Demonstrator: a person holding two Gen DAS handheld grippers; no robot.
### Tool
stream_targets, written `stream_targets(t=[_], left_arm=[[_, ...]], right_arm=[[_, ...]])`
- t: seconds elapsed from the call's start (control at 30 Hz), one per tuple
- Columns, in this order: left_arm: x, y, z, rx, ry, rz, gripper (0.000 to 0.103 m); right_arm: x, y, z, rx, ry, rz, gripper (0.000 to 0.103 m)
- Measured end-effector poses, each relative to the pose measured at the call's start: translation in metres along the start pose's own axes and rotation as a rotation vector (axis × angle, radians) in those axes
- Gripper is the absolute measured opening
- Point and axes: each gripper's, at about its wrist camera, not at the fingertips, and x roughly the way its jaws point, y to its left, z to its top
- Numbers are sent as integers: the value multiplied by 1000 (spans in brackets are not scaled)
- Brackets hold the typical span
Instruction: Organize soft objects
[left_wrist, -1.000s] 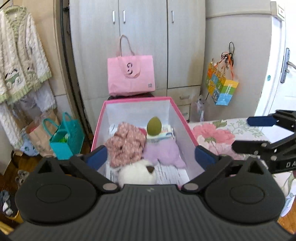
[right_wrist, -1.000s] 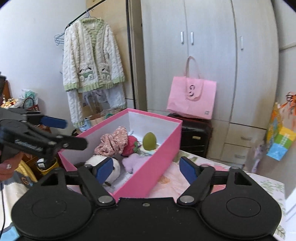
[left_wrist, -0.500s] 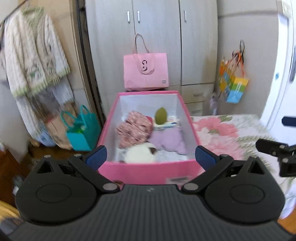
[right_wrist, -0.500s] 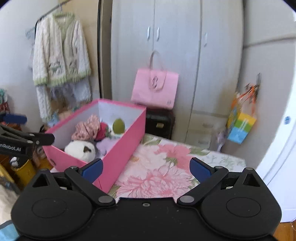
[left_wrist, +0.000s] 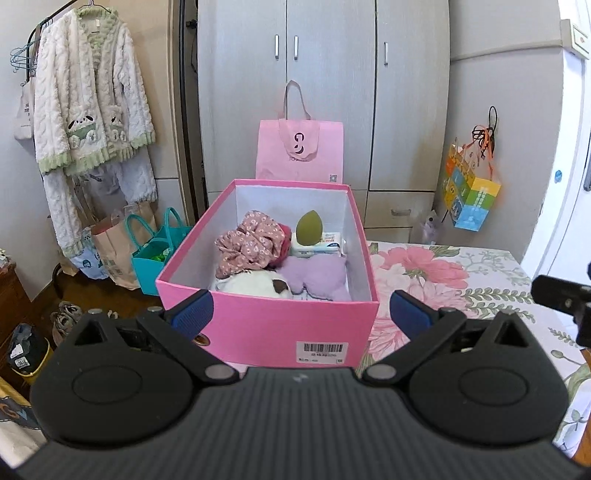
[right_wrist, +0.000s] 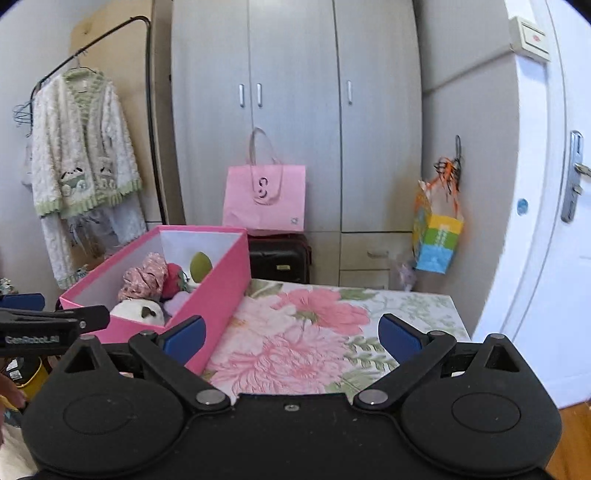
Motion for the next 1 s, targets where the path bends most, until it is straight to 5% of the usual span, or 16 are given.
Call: stream_targets(t=[0.2,0.57,1.0], left_arm=[[-5,-7,-5,45,-33,4,103],[-21,-8,-11,61,-139,7,103],[-19,-11,-19,72,-127,1,103]], right_arm=[[-4,2,-5,-13,-20,-104,103],[-4,-6,-12,20,6,-145,103],[-13,-5,-17,22,-8,-206,103]])
